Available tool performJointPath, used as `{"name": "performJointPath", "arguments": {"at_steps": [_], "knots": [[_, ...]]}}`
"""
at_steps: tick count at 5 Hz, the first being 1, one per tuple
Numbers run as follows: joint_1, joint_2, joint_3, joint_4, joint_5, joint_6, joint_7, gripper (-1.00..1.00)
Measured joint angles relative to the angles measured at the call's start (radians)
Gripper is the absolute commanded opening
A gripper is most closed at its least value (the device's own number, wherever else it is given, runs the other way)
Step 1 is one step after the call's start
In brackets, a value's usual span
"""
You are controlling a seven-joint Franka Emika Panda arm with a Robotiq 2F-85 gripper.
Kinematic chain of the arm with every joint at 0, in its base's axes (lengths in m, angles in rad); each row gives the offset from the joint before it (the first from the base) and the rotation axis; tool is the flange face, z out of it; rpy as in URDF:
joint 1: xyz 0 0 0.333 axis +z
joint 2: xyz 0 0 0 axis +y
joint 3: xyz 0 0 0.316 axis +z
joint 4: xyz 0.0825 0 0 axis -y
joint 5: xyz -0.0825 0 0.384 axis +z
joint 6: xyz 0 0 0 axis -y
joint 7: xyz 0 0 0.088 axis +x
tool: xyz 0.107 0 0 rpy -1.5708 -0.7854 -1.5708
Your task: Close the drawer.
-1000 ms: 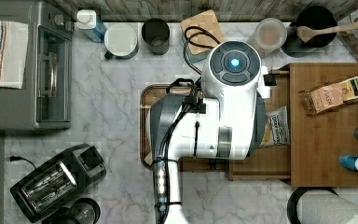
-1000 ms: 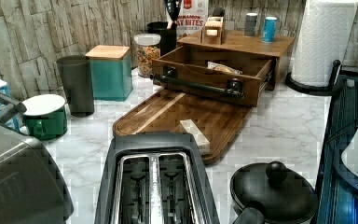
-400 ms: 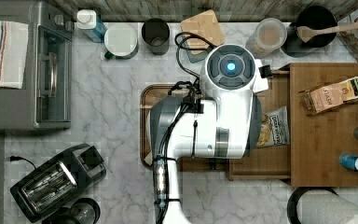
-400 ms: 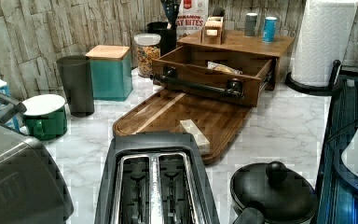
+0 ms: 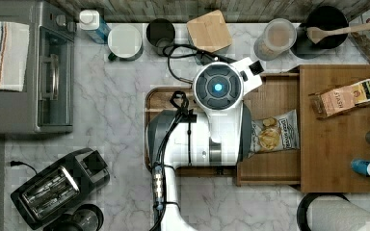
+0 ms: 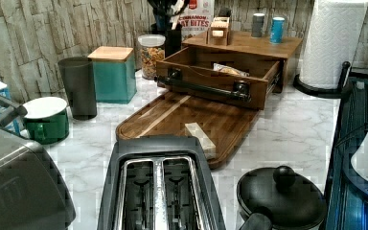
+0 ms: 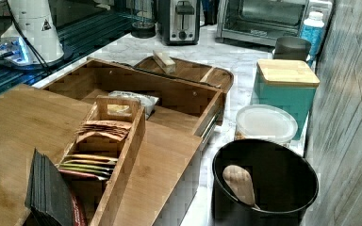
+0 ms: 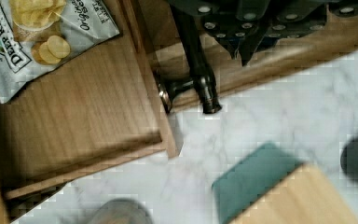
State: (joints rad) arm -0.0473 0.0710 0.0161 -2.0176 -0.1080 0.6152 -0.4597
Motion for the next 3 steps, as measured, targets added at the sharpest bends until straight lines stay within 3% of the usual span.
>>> {"name": "performJointPath", "arguments": {"at_steps": [1, 3], "knots": [[0.015, 0.01, 0.009, -0.074, -0.034, 0.073, -0.082, -1.0], [0.069, 0.098, 0.022, -0.129, -0.192, 0.099, -0.096, -1.0]]}}
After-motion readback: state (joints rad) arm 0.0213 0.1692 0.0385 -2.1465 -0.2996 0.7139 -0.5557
